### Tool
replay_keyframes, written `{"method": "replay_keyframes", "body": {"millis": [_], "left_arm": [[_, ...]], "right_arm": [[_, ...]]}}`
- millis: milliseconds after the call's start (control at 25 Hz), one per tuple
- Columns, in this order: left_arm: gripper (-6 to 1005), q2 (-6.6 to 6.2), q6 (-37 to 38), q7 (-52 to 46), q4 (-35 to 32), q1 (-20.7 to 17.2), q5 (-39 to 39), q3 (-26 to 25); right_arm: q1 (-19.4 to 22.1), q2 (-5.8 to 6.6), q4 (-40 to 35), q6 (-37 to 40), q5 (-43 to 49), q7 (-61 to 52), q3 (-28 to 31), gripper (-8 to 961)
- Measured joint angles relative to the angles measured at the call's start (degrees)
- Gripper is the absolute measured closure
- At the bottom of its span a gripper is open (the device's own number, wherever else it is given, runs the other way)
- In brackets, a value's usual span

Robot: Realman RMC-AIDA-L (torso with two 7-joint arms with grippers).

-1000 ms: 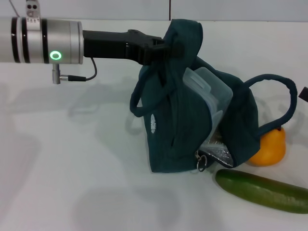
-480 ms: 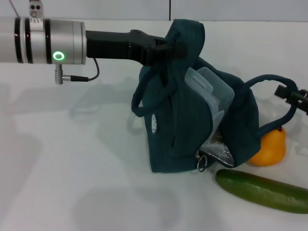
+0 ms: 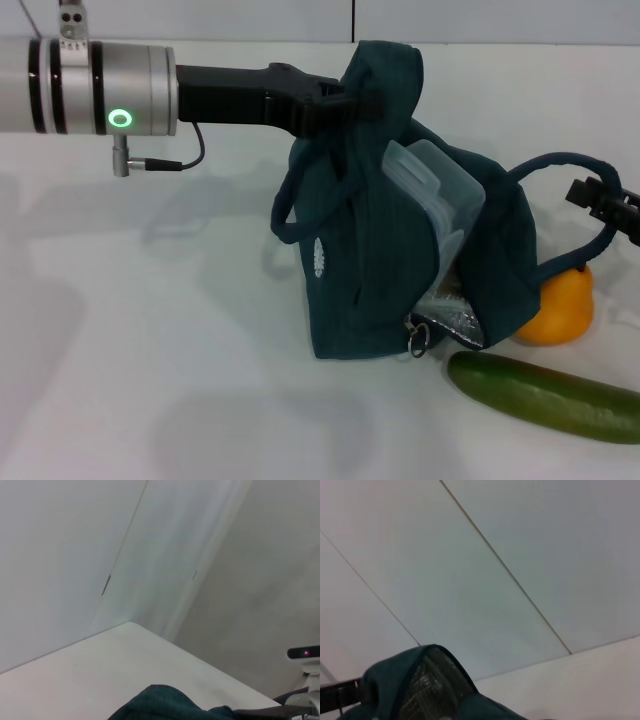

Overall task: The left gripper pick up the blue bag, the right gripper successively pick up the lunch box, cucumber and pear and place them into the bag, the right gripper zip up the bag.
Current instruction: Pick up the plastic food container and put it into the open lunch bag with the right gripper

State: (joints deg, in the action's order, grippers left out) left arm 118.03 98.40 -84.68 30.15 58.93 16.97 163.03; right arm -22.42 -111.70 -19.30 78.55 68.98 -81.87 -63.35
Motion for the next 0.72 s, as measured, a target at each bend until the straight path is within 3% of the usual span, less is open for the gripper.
{"method": "replay_keyframes", "body": {"millis": [160,240,360,480,720], "left_arm": [[924,0.00,-1.5,1.0,0.0,-0.3,0.2,0.0],[923,0.07,-2.5,1.2,0.0,-0.4,0.3,0.0],[923,0.14,-3.8,1.7,0.0,-0.5,0.4,0.0],[924,0.06,-5.4,1.8,0.3,-0.5,0.5,0.0],[924,-0.93,-6.6,1.8,0.5,-1.5,1.2,0.0]], "right_arm": [[0.1,-0.82,-0.1,3.6,-2.2,4.4,0.6,426],[0.1,-1.62,-0.2,5.9,-3.4,7.2,1.7,658],[-0.1,-3.10,-1.6,8.3,-4.0,9.8,4.1,762],[-0.6,-3.65,-3.7,12.1,-5.8,10.3,4.8,866],[-0.2,-3.71,-3.6,17.4,-10.8,11.5,4.2,903]]}}
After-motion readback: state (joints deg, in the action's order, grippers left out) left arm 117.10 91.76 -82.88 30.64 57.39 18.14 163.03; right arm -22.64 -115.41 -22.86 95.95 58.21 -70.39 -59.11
